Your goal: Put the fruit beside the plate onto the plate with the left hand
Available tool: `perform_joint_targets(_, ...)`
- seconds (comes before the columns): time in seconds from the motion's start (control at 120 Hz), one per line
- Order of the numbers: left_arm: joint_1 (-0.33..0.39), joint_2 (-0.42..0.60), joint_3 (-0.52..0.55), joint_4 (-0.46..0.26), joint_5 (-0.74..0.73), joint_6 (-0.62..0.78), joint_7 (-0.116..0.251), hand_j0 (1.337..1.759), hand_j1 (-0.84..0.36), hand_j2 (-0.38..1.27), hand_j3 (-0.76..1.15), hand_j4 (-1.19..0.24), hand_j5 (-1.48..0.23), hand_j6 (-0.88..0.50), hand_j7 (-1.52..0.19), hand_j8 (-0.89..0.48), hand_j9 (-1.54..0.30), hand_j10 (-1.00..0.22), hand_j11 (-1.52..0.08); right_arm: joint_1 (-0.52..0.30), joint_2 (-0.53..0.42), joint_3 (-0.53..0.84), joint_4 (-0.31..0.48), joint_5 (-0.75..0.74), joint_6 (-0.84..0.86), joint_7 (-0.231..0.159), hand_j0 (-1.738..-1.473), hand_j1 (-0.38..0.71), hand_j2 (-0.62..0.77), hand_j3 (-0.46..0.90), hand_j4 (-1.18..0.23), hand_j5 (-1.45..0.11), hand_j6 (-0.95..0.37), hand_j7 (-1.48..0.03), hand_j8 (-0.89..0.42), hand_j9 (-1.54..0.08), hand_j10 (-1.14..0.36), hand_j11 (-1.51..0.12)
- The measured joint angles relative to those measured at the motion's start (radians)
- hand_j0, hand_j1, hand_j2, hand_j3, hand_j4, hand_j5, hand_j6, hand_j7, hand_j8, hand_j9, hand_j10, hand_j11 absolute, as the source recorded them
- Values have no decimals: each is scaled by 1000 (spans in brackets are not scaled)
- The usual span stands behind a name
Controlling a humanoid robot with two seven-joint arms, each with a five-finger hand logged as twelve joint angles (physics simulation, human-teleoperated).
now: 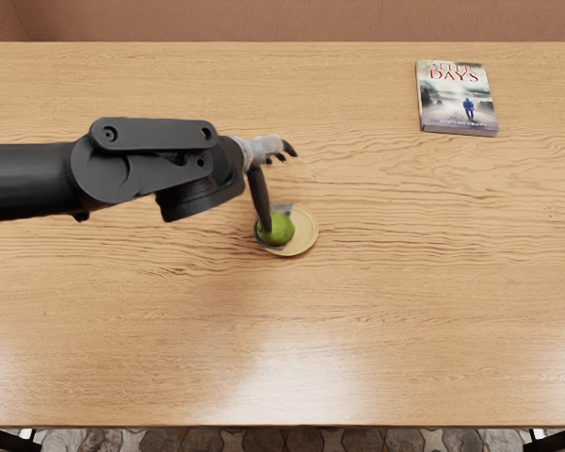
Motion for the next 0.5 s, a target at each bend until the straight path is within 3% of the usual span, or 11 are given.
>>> perform_joint_targets(0.175,10,99,-89,-26,-18,-16,-2,1658,282,18,0,-60,-77,-58,-77,-56,-77,-60,-77,0,0,0,0,0,0,0,-1658,-349,0,0,0,0,0,0,0,0,0,0)
perform_joint_targets(0.367,51,256,-197,-41,-251,-43,-13,1658,323,7,0,-24,-30,-24,-30,-23,-30,-24,-30,0,0,0,0,0,0,0,-1658,-349,0,0,0,0,0,0,0,0,0,0)
perform_joint_targets(0.5,128,434,-261,-47,-445,-211,-87,1658,335,4,0,-11,-16,-11,-16,-11,-16,-11,-16,0,0,0,0,0,0,0,-1658,-349,0,0,0,0,0,0,0,0,0,0)
